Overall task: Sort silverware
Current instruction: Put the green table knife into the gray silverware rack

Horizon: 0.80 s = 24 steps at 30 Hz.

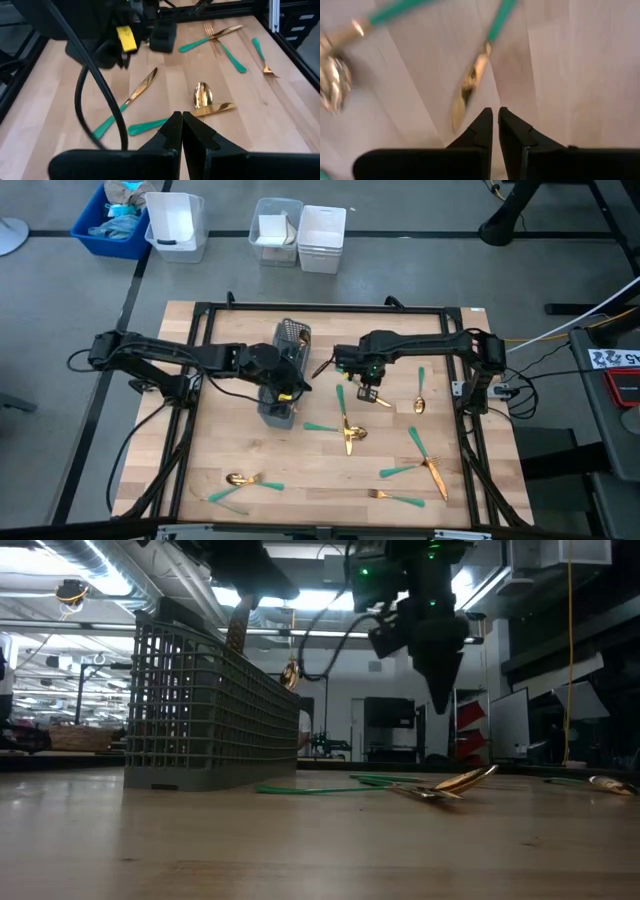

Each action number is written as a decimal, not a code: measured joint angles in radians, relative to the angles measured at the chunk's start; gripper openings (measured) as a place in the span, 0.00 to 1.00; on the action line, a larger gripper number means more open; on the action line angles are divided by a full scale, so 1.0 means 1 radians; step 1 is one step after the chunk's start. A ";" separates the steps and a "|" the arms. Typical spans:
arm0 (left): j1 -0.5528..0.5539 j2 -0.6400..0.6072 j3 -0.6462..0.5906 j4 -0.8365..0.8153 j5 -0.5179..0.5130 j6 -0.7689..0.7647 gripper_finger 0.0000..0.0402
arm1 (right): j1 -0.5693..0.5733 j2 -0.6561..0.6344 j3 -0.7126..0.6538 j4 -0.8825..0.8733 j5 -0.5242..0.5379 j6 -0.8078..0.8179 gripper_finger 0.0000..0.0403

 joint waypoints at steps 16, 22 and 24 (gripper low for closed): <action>0.001 -0.008 0.000 -0.077 0.002 0.057 0.01 | 0.004 0.002 -0.176 0.307 -0.019 0.015 0.08; 0.001 -0.008 0.000 -0.123 0.002 0.051 0.01 | 0.004 0.002 -0.184 0.335 -0.019 0.014 0.12; 0.001 -0.008 -0.001 -0.132 0.002 0.050 0.01 | 0.004 0.002 -0.184 0.336 -0.019 0.014 0.18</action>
